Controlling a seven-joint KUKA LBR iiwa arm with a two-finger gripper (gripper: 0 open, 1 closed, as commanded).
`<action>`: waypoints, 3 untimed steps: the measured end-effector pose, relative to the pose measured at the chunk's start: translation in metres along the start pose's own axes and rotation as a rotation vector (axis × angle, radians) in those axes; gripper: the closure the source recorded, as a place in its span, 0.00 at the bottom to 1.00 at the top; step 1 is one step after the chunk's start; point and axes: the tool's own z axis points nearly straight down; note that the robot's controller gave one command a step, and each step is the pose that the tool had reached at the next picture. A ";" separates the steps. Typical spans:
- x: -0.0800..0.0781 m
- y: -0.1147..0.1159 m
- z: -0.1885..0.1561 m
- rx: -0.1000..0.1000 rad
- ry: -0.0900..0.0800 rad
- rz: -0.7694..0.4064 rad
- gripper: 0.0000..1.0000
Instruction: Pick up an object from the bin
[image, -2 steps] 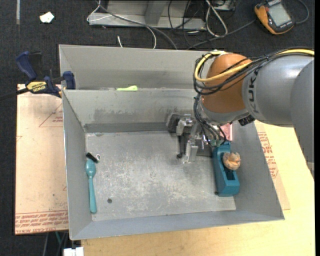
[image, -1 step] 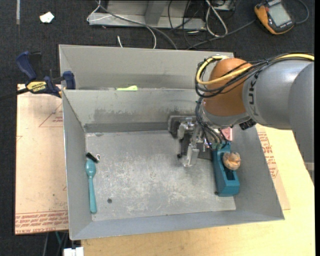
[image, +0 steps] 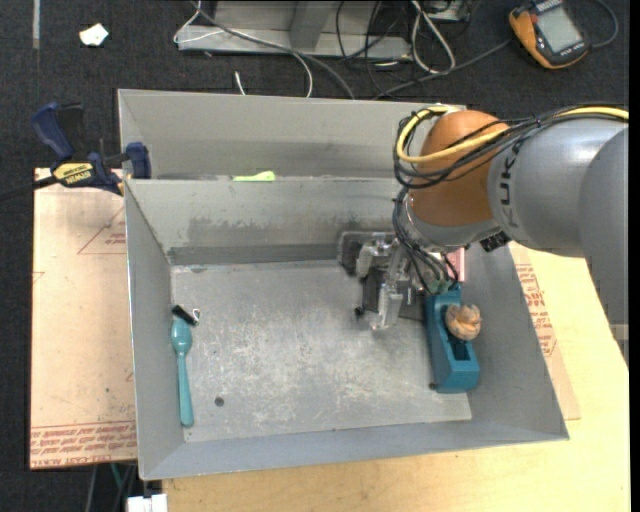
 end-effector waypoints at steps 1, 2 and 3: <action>-0.004 -0.020 0.001 -0.009 0.006 -0.140 0.00; -0.006 -0.026 0.003 -0.013 0.018 -0.012 0.00; 0.013 -0.068 0.011 -0.013 0.010 0.137 1.00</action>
Offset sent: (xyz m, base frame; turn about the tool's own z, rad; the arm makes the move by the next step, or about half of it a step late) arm 0.0119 -0.0433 -0.0126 -0.3768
